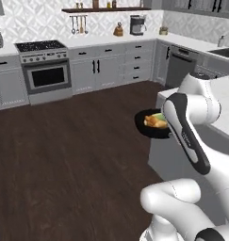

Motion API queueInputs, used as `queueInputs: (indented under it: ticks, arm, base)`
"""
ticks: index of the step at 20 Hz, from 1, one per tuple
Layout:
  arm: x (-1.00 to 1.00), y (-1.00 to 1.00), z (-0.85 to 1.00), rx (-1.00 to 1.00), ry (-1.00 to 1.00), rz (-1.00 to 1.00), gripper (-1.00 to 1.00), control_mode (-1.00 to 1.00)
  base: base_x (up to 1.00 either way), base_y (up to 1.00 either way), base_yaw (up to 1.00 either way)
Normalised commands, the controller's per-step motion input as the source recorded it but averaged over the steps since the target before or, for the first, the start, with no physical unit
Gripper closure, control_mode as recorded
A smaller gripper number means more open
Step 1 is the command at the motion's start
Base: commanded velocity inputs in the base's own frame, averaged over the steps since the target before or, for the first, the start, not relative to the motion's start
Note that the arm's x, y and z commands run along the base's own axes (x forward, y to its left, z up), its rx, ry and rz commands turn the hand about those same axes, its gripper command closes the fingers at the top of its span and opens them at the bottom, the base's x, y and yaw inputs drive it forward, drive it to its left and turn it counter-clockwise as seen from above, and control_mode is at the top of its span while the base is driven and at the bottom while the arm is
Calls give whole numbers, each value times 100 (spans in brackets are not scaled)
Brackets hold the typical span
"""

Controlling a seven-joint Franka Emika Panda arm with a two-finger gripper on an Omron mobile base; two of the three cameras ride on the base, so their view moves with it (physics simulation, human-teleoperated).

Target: Pick the chicken drumstick and corn from their plates and place them in the bowl. Then put the bowl in the fridge.

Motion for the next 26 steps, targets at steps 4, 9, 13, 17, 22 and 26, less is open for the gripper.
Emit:
queueInputs:
  ticks: [4,9,13,17,22,26]
  arm:
    - [0,0,0,0,0,0,100,100]
    - [0,0,0,0,0,0,100,100]
    - [0,0,0,0,0,0,100,100]
    - [0,0,0,0,0,0,100,100]
    - [0,0,0,0,0,0,100,100]
    - [0,0,0,0,0,0,100,100]
  base:
    - [100,42,19]
    - [100,6,30]
    - [100,0,27]
    - [100,0,26]
    - [100,-1,36]
    - [100,-2,42]
